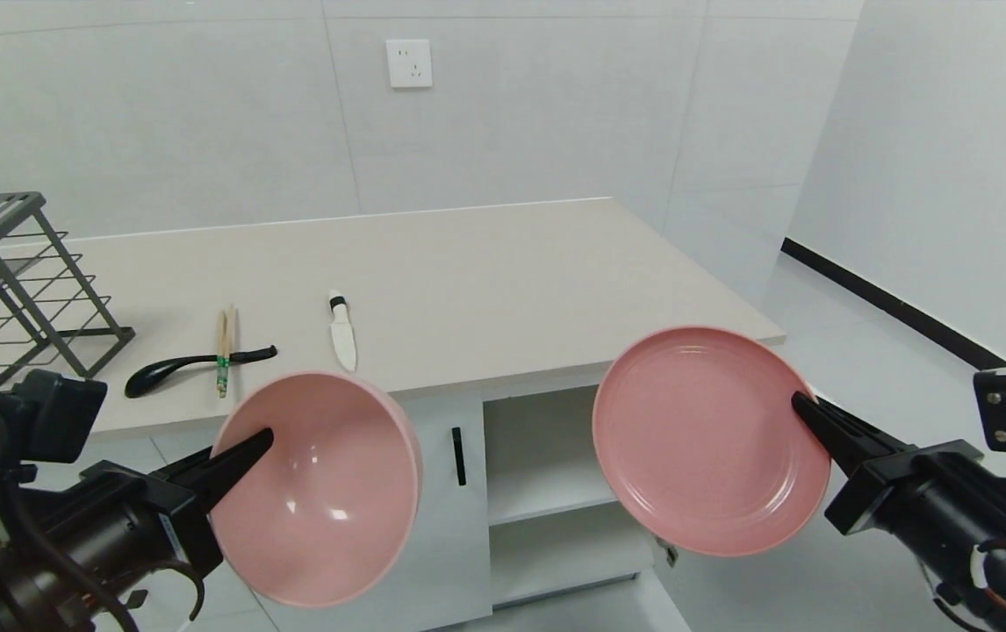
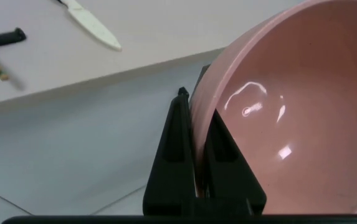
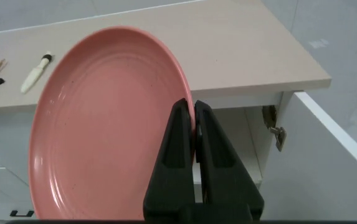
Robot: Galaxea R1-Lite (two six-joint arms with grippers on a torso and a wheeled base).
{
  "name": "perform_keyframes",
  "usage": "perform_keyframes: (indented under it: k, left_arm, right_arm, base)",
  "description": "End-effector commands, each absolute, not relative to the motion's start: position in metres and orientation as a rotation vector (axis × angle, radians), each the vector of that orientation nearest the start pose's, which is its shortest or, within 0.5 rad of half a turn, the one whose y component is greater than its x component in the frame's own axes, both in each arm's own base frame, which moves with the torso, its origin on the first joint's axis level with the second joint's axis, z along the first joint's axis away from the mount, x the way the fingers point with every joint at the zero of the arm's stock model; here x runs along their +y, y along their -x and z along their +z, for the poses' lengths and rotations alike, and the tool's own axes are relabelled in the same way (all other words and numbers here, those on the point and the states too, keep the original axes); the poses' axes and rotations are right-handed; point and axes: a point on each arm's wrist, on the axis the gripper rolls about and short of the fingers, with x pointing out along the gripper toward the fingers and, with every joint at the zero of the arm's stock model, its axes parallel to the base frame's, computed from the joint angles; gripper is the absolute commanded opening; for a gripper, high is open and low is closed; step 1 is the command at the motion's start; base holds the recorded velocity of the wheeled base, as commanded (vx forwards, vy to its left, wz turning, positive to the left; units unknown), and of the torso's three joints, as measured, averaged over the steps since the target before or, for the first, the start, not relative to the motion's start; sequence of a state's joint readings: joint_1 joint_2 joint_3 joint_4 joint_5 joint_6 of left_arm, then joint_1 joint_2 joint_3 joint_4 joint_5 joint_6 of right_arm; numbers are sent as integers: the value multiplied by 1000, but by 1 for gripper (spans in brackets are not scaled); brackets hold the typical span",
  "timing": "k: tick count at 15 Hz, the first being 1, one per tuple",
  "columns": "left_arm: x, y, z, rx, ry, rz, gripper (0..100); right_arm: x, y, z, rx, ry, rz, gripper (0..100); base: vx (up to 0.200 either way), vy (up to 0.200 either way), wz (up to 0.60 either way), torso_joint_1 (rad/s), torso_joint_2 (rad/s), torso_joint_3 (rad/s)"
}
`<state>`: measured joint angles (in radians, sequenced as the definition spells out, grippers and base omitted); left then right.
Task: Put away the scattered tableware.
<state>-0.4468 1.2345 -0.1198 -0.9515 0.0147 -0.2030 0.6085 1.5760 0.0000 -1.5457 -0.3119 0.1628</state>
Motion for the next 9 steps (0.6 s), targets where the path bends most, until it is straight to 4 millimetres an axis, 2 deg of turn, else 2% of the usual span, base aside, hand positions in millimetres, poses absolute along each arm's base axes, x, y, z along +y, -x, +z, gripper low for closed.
perform_keyframes:
  k: [1,9]
  left_arm:
    - [-63,-133,142,209,161,-413,0]
    - [-64,-134,141,220,162,-413,0]
  right_arm:
    - [96,-150,122,52,-148,295,0]
    - [96,-150,121,54,-146,294,0]
  base:
    - [0,0,0,-227,525,276]
    - [0,0,0,-216,492,276]
